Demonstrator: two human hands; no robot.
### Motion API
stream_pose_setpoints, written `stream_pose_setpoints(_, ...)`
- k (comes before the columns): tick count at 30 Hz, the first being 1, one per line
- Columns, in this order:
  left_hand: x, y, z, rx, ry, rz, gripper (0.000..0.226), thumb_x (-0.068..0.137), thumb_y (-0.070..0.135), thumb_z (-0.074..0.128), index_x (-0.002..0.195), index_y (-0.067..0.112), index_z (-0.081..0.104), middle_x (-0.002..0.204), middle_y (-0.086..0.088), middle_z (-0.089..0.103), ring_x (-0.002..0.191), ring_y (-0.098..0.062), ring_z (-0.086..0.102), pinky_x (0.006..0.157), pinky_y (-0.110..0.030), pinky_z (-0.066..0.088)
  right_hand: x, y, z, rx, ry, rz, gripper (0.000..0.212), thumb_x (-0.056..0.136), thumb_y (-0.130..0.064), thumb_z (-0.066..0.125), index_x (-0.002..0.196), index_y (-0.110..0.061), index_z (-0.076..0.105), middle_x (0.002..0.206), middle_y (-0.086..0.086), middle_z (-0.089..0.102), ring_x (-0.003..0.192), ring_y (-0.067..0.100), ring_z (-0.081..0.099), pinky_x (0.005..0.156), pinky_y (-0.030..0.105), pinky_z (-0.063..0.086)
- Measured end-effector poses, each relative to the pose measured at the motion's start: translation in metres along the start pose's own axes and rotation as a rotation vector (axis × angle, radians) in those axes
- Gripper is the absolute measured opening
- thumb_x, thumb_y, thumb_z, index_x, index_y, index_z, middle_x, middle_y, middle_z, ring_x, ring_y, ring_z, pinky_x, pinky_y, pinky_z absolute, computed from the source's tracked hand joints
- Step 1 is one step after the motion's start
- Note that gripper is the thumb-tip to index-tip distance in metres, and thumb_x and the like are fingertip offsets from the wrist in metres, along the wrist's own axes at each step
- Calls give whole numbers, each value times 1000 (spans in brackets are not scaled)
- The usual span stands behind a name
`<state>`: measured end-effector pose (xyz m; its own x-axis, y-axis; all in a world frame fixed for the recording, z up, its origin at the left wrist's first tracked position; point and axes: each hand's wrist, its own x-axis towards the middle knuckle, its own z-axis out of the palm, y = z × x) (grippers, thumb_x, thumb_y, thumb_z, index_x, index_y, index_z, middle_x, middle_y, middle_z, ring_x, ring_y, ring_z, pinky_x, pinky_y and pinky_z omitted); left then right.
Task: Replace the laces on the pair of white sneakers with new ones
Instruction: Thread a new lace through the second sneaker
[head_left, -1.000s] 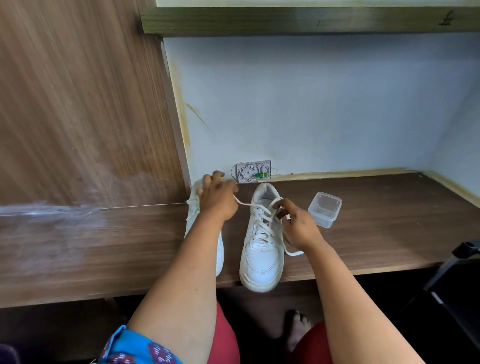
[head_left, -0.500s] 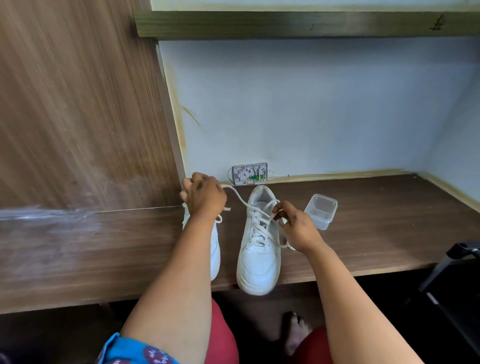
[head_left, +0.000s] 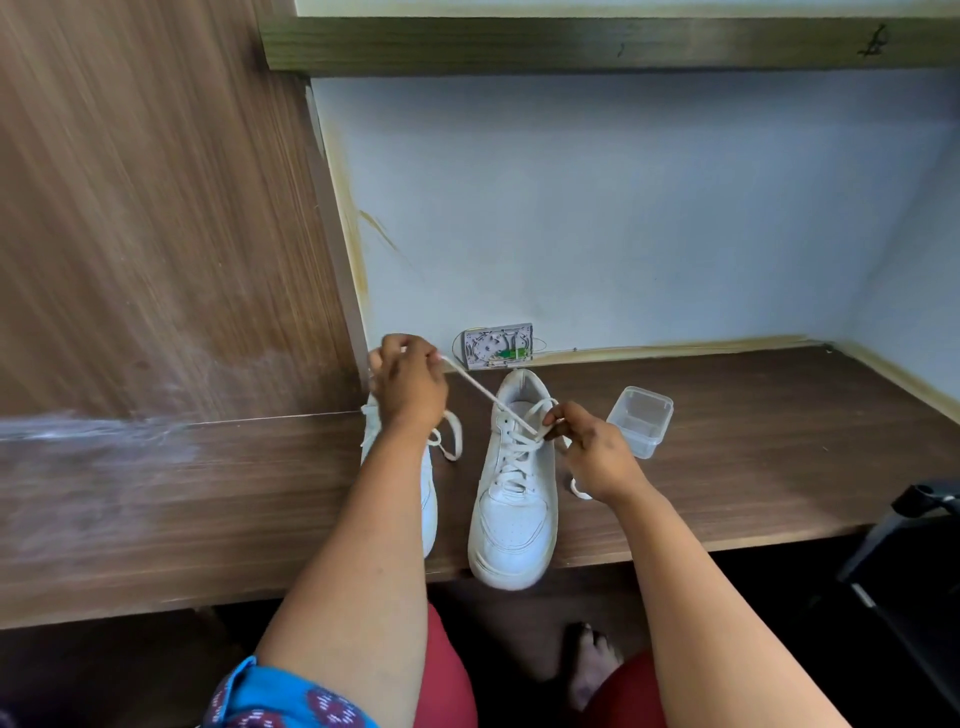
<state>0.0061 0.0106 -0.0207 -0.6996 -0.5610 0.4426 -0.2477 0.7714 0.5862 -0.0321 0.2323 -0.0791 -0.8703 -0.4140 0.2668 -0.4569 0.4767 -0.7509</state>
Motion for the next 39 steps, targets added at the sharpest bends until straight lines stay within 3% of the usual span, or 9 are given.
stream_pose_setpoints(3, -3, -9, -1, 126, -113, 0, 20, 97, 25, 47, 104, 21, 65, 133, -1, 44, 127, -27, 29, 100, -41, 30, 0, 0, 0, 6, 8, -18, 45, 84, 8, 46, 89, -37, 53, 88, -14, 67, 89, 8, 65, 79, 22, 50)
stream_pose_setpoints(8, -24, 24, 21, 172, -538, 402, 26, 95, 44, 49, 115, 33, 62, 152, 3, 24, 141, -27, 12, 109, -49, 20, 0, -3, 0, 9, 8, -25, 39, 83, 9, 44, 93, -26, 57, 86, -14, 67, 88, 8, 65, 73, 13, 45)
stream_pose_setpoints(11, -31, 29, 37, 239, -720, 446, 23, 98, 37, 48, 104, 23, 65, 138, -3, 44, 130, -28, 32, 100, -41, 30, -4, -8, -1, 33, 16, -10, 41, 79, 7, 44, 93, -30, 56, 86, -12, 67, 86, 12, 64, 72, 15, 46)
stream_pose_setpoints(15, -25, 27, 35, 73, -582, 374, 20, 97, 31, 49, 93, 19, 66, 99, -2, 58, 90, -18, 52, 68, -27, 32, -11, -17, 3, 36, -25, 22, 45, 79, -25, 67, 120, -30, 49, 110, 1, 63, 103, 17, 59, 87, 29, 48)
stream_pose_setpoints(18, -23, 26, 33, -106, -577, 273, 15, 93, 26, 59, 82, 17, 65, 81, 3, 54, 78, -19, 56, 60, -24, 33, -25, -23, 21, -12, -114, 170, 130, 51, -72, 76, 150, -21, 11, 146, 4, 29, 137, 18, 28, 113, 35, 30)
stream_pose_setpoints(20, -24, 25, 33, -182, -574, 237, 14, 90, 21, 64, 83, 9, 67, 81, 1, 58, 77, -17, 55, 66, -26, 39, -34, -30, 40, -40, -71, 234, 149, 40, -77, 76, 152, -20, -5, 152, 8, 18, 142, 23, 18, 117, 37, 25)
stream_pose_setpoints(26, -24, 23, 35, -177, -537, 275, 13, 90, 17, 63, 78, 14, 61, 85, 0, 51, 77, -14, 48, 64, -24, 29, -41, -41, 68, -38, 72, 352, 136, 49, -47, 87, 150, -12, 2, 140, 11, 27, 135, 28, 26, 113, 36, 29)
stream_pose_setpoints(36, -25, 18, 29, -289, -559, 185, 15, 92, 16, 61, 77, 13, 57, 70, 8, 48, 66, -7, 45, 56, -17, 31, -43, -39, 50, -82, -2, 357, 120, 54, -40, 86, 144, -8, 14, 138, 9, 28, 134, 25, 26, 113, 33, 27)
stream_pose_setpoints(39, -23, 22, 24, -190, -589, 188, 19, 95, 25, 57, 82, 12, 60, 86, 1, 50, 81, -15, 50, 67, -24, 36, -43, -40, 42, -122, -76, 375, 126, 55, -42, 86, 149, -12, 7, 139, 11, 25, 136, 28, 23, 114, 37, 26)
